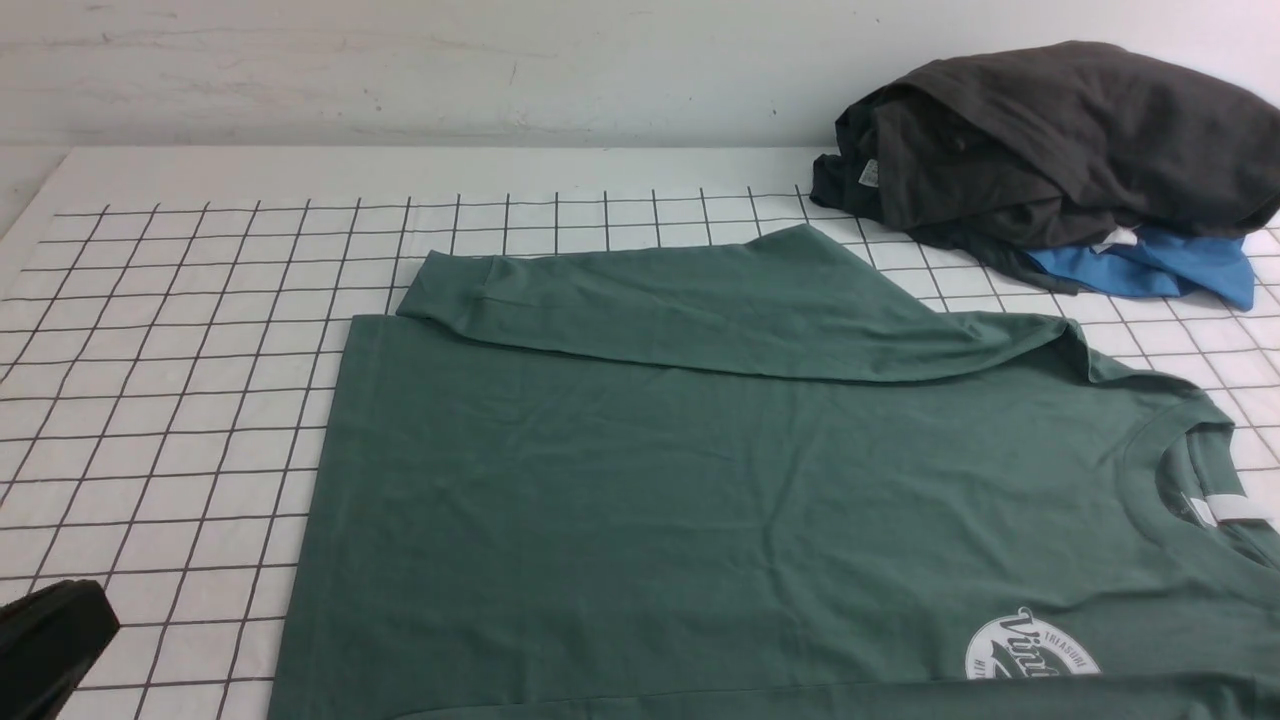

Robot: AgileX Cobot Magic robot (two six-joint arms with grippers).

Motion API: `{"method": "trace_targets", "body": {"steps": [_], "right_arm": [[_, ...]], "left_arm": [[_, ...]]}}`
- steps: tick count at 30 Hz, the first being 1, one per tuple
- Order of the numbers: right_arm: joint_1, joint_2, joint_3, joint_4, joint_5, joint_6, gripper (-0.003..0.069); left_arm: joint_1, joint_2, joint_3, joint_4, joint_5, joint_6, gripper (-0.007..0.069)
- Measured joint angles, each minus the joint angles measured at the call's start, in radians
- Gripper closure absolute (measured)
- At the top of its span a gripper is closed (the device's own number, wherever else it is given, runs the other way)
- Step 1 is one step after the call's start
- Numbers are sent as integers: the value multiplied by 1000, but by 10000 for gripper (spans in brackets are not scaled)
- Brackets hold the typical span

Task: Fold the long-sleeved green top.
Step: Use the left arm to clamp the cuff closest to it

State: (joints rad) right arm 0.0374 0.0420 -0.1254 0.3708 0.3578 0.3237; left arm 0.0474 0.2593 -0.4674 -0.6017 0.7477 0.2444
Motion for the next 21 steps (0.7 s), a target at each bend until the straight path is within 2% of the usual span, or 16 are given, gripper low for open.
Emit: {"method": "trace_targets", "body": {"steps": [1, 5, 9, 13, 14, 16, 18, 20, 21], "right_arm": [[0, 52, -68, -38, 29, -66, 674], [0, 255, -264, -140, 178, -235, 674], [21, 499, -500, -147, 420, -392, 674], [128, 673, -652, -67, 652, -510, 674], [135, 687, -655, -64, 661, -516, 674], [220, 760, -670, -44, 765, -570, 674], [256, 784, -670, -47, 802, -580, 674], [316, 829, -670, -63, 844, -589, 674], [320, 833, -670, -66, 845, -589, 674]], "left_arm": [[0, 89, -74, 86, 85, 5, 609], [-16, 281, -219, 273, 241, 7, 609], [-124, 481, -262, 417, 343, 7, 578], [-300, 668, -263, 438, 386, 7, 477], [-307, 676, -263, 439, 386, 7, 471], [-389, 784, -263, 458, 381, 5, 377], [-415, 834, -263, 467, 374, -1, 333], [-444, 928, -264, 493, 329, -23, 243], [-444, 943, -264, 496, 319, -25, 237]]}}
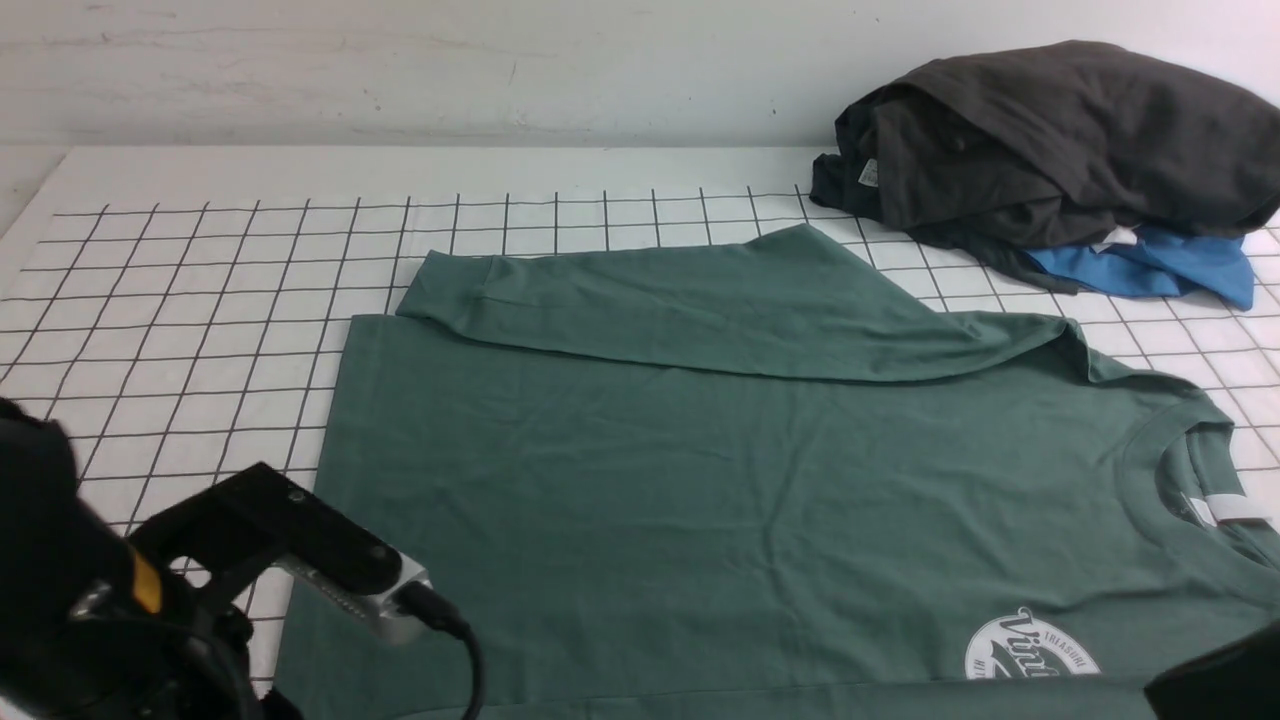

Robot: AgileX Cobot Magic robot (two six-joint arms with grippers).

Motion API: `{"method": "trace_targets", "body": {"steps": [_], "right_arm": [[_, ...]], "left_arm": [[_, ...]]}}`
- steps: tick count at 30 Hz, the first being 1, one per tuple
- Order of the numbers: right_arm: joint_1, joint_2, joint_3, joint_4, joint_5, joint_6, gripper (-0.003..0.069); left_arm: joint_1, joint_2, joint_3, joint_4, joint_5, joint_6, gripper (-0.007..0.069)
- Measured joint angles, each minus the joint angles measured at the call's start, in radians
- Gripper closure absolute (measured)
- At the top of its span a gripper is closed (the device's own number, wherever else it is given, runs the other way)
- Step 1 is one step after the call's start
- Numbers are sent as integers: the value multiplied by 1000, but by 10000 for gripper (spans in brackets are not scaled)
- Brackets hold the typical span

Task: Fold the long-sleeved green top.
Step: Use the left arm to clamp the cuff closest to it

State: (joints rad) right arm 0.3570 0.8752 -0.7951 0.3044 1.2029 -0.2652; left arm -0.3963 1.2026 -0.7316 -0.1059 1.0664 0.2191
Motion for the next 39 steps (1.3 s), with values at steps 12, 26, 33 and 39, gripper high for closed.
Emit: {"method": "trace_targets", "body": {"steps": [12, 26, 33, 39], "right_arm": [[31, 22, 0, -65, -66, -3, 674], [31, 22, 0, -69, -88, -3, 674], [39, 22, 0, -69, -89, -3, 674], [39, 22, 0, -69, -89, -3, 674]], "left_arm": [[-6, 331, -5, 14, -234, -12, 135], [-7, 408, -15, 8, -249, -11, 180], [-7, 410, -15, -19, -233, -11, 377], [-7, 412, -16, -28, -222, -11, 562]]}}
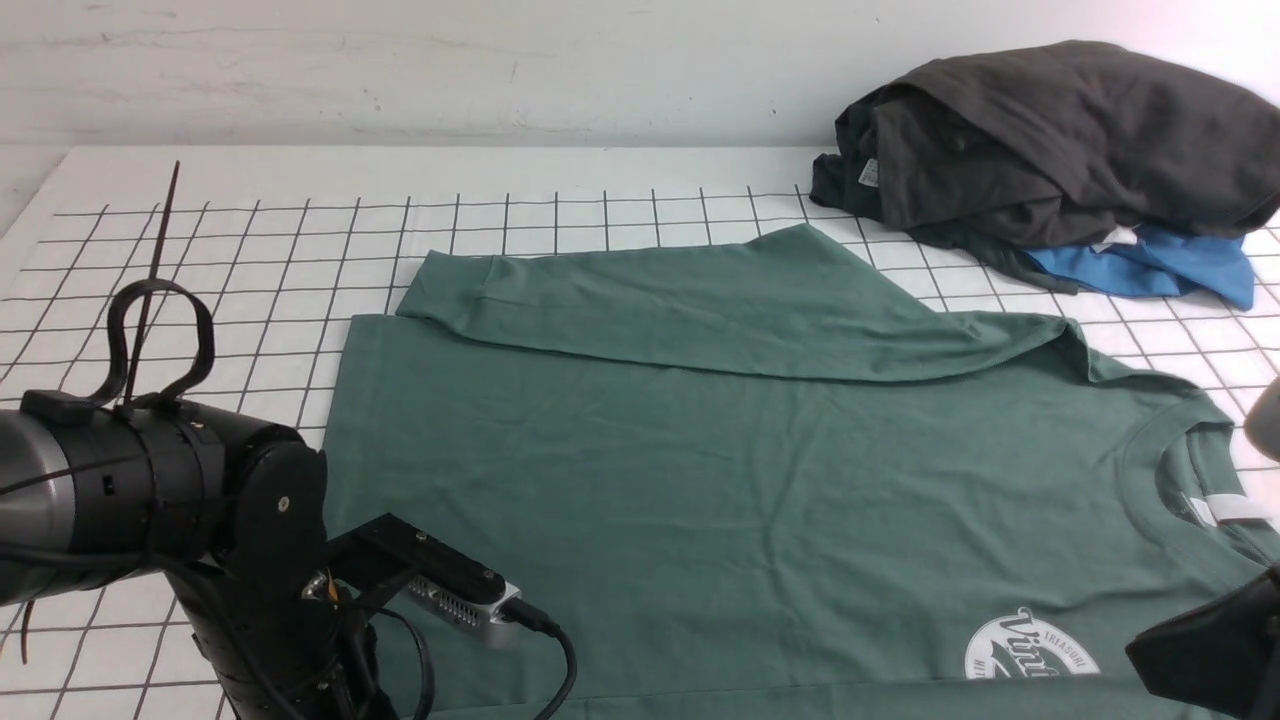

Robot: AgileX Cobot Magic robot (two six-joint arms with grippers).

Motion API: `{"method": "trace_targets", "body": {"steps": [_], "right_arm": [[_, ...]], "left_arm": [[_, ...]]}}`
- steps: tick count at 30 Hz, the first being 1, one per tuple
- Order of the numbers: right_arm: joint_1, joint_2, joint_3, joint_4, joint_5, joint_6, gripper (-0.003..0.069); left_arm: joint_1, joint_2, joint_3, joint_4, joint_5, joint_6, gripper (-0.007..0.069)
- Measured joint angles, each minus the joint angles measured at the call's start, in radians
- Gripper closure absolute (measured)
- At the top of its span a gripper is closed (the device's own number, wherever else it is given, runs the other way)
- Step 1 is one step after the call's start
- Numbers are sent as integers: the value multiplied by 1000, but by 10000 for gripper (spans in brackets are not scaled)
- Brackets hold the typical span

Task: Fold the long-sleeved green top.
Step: Use the left arm to clamp the cuff closest to it, then use the left arm to drag and place the cuff at the centered position on the left edge of the fabric

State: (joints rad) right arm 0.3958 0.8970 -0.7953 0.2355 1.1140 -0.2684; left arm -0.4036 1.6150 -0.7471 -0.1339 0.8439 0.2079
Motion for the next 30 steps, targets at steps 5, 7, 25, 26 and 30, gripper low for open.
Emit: {"method": "trace_targets", "body": {"steps": [5, 7, 25, 26, 30], "right_arm": [[0, 0, 0, 0, 0, 0, 674], [0, 0, 0, 0, 0, 0, 674], [0, 0, 0, -45, 0, 1, 674], [0, 0, 0, -45, 0, 1, 674], [0, 0, 0, -48, 2, 1, 674]], "left_arm": [[0, -37, 0, -5, 14, 0, 601], [0, -62, -5, -5, 21, 0, 601], [49, -69, -549, 149, 262, 3, 601], [58, -53, -563, 149, 263, 3, 601], [102, 27, -588, 134, 260, 3, 601]]}}
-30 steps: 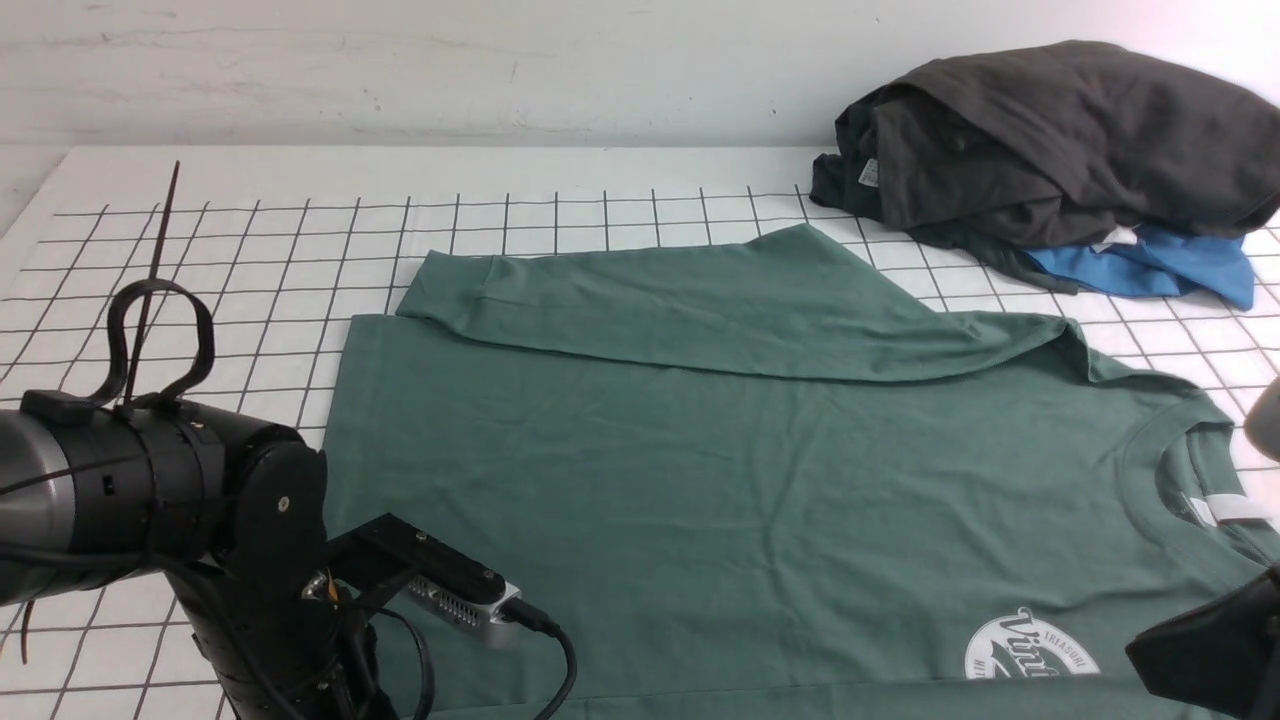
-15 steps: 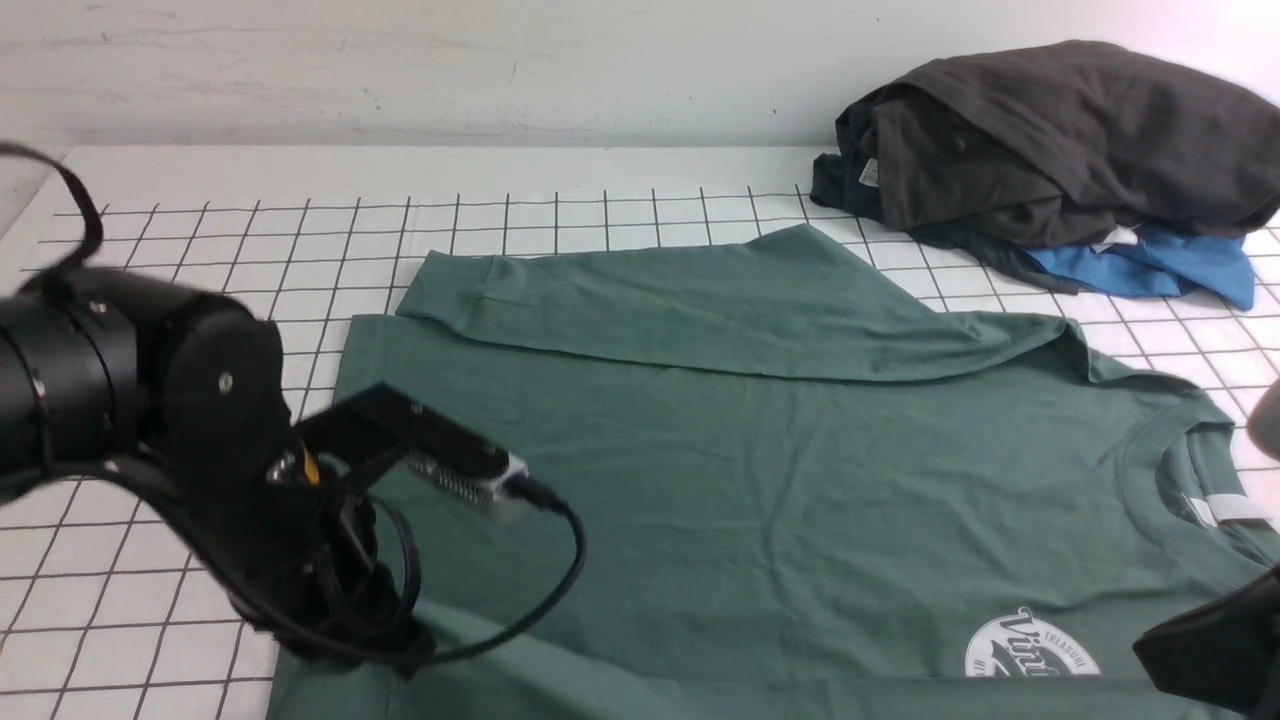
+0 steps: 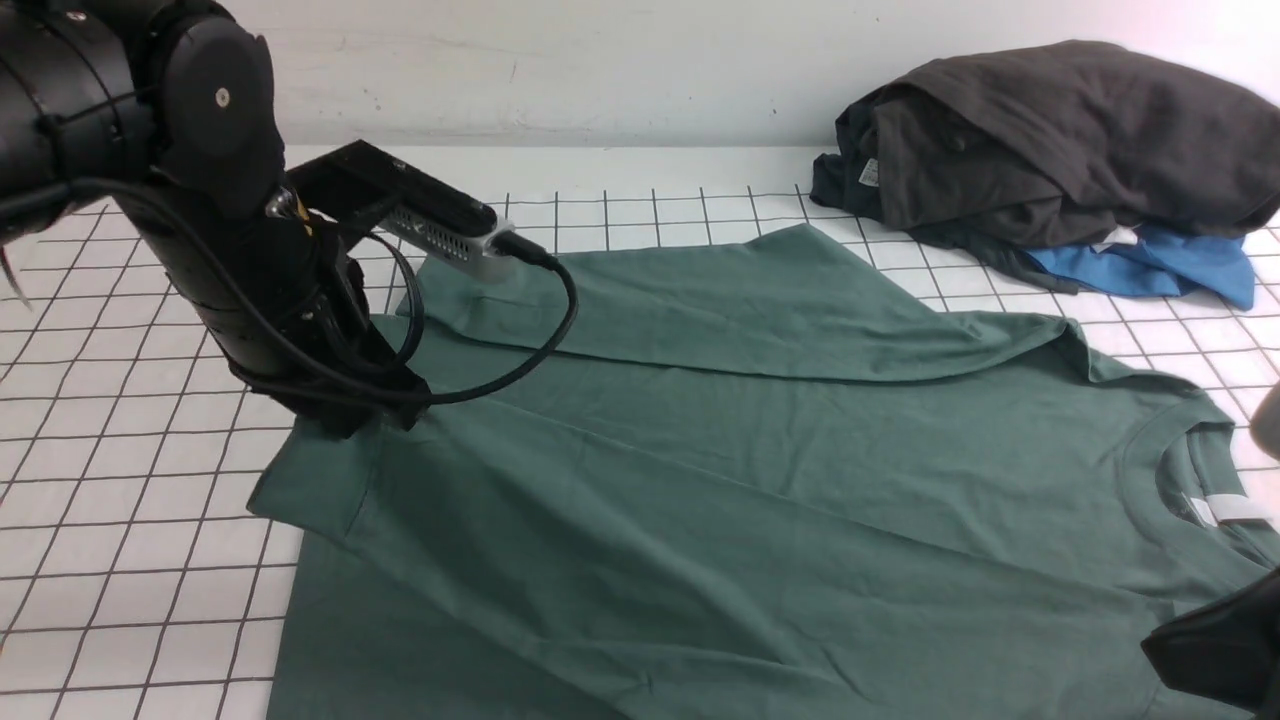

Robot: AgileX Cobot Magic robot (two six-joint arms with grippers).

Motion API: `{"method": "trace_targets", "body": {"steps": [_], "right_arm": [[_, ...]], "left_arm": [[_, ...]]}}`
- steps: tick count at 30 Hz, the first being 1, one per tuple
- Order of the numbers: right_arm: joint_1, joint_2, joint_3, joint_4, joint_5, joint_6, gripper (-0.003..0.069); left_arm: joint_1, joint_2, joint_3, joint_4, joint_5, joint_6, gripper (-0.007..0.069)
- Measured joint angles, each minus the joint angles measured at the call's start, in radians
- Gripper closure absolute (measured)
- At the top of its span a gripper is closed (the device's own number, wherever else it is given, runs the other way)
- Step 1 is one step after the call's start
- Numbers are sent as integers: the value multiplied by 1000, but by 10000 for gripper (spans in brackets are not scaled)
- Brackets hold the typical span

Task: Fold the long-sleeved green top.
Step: Use the left arm to drag and place the cuff at the centered position on the left edge of the fabric, then use the left arm to clamp the cuff farthest from it

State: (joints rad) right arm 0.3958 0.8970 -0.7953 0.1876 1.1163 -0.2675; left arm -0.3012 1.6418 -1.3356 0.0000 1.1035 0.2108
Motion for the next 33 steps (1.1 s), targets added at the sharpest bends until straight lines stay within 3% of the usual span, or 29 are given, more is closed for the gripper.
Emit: {"method": "trace_targets", "body": {"steps": [11, 18, 21, 33], "right_arm": [[0, 16, -6, -39, 14, 0, 674], [0, 192, -119, -84, -18, 5, 674], [0, 265, -187, -105, -59, 22, 674], [0, 455, -347, -117, -128, 25, 674]], "left_arm": [[66, 230, -10, -13, -61, -2, 554], [126, 306, -168, -39, -71, -10, 289], [159, 344, -267, -79, -71, -10, 214], [225, 634, -589, -228, -246, -34, 177]]}}
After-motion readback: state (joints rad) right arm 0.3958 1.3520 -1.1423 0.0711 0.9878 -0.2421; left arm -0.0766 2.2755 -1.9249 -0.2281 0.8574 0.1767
